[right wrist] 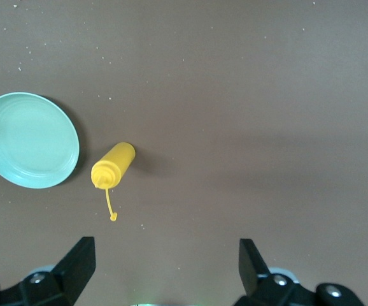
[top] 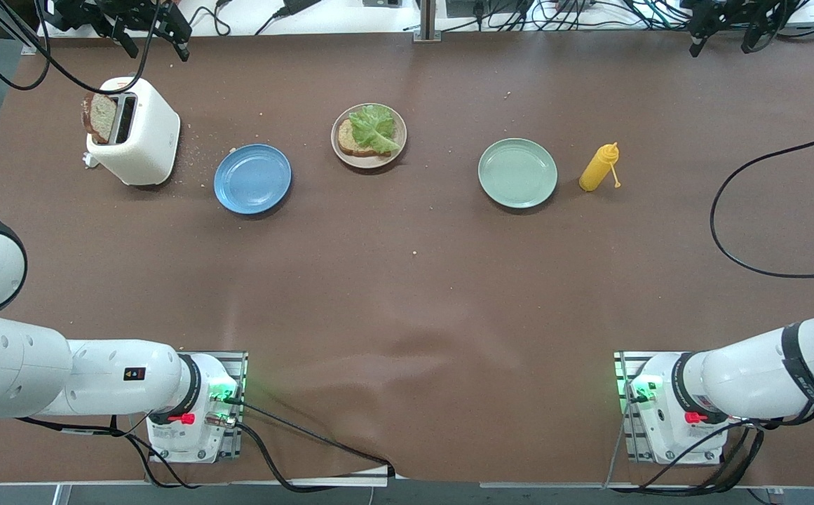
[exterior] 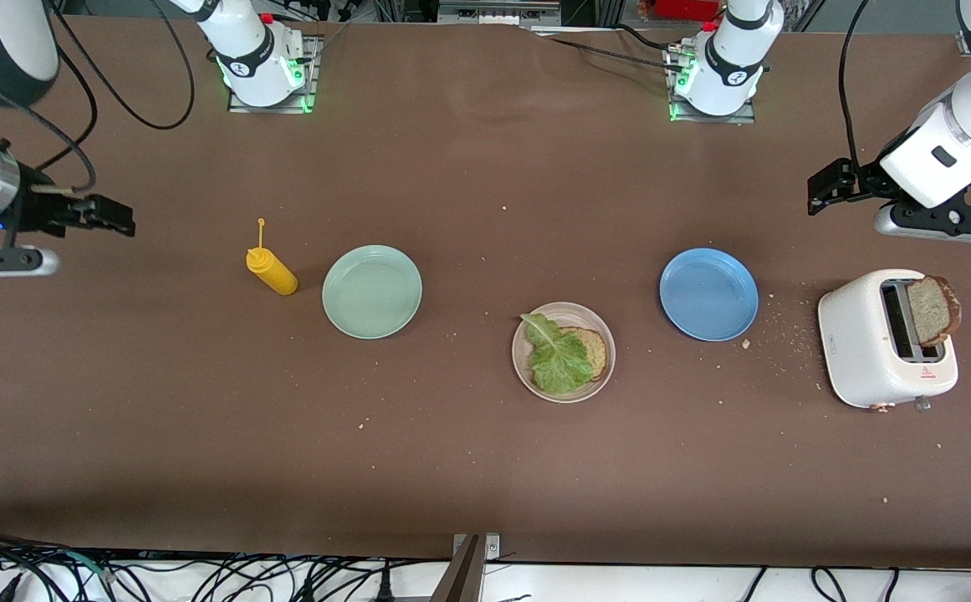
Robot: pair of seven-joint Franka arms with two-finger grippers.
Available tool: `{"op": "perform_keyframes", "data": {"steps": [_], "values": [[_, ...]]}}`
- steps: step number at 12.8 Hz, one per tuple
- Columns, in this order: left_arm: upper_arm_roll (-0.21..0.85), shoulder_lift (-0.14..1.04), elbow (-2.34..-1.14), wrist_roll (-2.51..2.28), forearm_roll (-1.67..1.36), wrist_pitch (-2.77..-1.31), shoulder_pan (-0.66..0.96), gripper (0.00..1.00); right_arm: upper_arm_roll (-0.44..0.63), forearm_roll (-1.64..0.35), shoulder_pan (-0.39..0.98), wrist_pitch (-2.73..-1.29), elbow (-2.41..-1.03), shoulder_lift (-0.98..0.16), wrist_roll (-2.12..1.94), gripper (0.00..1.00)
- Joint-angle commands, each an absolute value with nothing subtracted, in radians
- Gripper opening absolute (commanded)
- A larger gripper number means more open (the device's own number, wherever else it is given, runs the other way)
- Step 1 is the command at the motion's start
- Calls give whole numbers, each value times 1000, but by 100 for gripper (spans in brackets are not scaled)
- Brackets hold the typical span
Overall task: Make sandwich in beige plate with both arms
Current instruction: 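Move the left gripper down over the bread slice in the toaster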
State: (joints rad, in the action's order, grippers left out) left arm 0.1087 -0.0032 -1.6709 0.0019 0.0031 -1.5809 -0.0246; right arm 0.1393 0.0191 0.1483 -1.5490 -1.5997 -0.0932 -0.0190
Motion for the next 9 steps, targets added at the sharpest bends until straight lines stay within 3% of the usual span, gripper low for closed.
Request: {"op": "perform_keyframes", "data": {"steps": [1,6,9], "values": [[115,9,-1647,2,23,-1554,-47,100,161,15,150,-1549,-1620,-54,-20,100],[115,17,-1646,8,25,-1565,-71,100,179,11,149,-1562,-1615,-71,-29,100],[114,25,-1646,6,23,-1565,-74,100,108,12,77,-1560,-1617,-69,-31,100]]}}
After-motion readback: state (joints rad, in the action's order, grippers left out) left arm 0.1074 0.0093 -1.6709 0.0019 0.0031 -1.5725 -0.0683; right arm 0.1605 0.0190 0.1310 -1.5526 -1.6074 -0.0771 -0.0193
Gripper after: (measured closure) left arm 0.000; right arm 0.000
